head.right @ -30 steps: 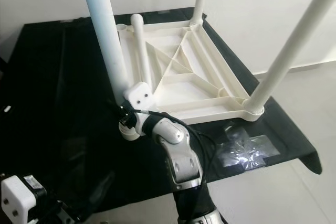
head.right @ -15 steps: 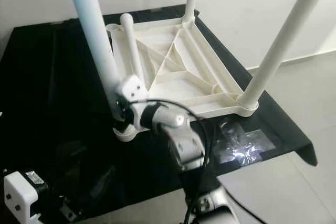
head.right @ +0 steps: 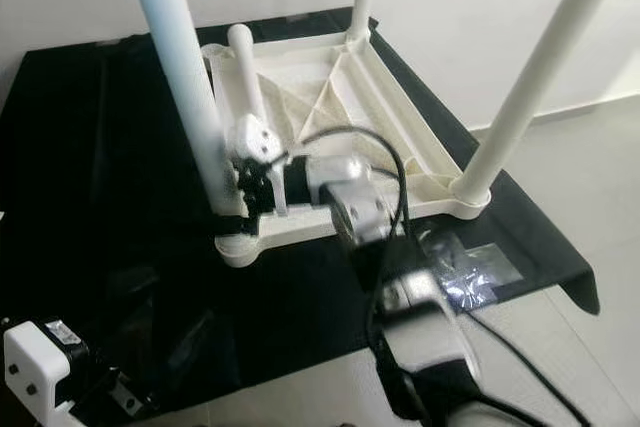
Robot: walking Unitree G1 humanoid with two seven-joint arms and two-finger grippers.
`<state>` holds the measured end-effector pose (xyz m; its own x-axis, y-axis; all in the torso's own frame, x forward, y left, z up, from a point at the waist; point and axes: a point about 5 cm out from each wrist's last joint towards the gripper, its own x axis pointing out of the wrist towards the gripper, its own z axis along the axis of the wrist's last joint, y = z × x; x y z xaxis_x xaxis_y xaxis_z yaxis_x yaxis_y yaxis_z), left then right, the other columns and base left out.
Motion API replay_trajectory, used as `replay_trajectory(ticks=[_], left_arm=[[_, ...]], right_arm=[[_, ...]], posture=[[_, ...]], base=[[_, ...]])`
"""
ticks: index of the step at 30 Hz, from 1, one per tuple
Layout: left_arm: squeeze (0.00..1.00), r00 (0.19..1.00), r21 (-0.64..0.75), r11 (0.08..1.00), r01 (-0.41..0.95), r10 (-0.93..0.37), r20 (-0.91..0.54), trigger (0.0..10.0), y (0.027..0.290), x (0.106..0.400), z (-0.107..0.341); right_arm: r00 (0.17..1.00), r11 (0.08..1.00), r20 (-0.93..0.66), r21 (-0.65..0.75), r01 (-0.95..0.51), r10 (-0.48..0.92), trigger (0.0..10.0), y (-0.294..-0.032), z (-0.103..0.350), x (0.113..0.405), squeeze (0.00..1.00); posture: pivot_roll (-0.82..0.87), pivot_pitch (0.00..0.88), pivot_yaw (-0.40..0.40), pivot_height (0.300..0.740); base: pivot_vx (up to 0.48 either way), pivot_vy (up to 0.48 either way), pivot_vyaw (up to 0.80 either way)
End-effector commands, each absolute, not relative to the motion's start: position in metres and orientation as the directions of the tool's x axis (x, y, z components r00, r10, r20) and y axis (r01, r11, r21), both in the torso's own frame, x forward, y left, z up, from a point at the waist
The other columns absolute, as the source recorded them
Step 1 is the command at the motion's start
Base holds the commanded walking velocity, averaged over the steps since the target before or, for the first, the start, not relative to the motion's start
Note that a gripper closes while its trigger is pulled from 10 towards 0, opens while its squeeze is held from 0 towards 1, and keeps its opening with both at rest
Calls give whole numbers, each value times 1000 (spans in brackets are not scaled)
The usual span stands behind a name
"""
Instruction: Building children table
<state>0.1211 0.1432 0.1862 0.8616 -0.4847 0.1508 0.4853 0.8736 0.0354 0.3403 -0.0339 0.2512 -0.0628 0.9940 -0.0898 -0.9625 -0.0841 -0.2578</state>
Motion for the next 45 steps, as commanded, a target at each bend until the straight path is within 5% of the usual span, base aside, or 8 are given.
replay_trajectory(ticks=[1,2,4,27,38,42,43,45], left_arm=[[0,860,40,870,491,-492,136,10000,144,119,187],[0,861,41,871,489,-489,136,10000,144,119,188],[0,862,41,872,487,-488,135,10000,144,118,188],[0,862,42,873,486,-487,139,10000,144,121,187],[0,858,55,870,489,-492,147,10000,144,124,187],[0,859,55,870,489,-492,145,10000,144,124,187],[0,858,55,869,491,-494,144,10000,143,124,187],[0,857,55,868,493,-495,144,10000,143,124,187]], right_arm=[[-107,-125,-88,-237,-963,990,10000,-29,247,339,0],[-126,-143,-88,-233,-962,988,1255,-27,248,340,0],[-142,-159,-88,-232,-960,986,0,-26,249,342,0],[728,722,38,-178,-669,684,0,-49,193,308,0],[663,663,68,-167,-729,746,0,-31,200,310,0],[567,574,94,-153,-804,818,10000,-21,210,306,0],[507,519,110,-149,-842,855,10000,-21,216,310,1000],[487,500,118,-145,-854,865,10000,-22,221,310,1000]], posture=[[146,180,-14,740],[149,181,-16,740],[149,181,-16,740],[125,161,-31,740],[134,132,-34,740],[135,128,-29,740],[139,128,-29,740],[139,128,-29,740]], base=[[0,0,0],[0,0,0],[0,0,0],[0,0,0],[0,0,0],[0,0,0],[0,0,0],[0,0,0]])
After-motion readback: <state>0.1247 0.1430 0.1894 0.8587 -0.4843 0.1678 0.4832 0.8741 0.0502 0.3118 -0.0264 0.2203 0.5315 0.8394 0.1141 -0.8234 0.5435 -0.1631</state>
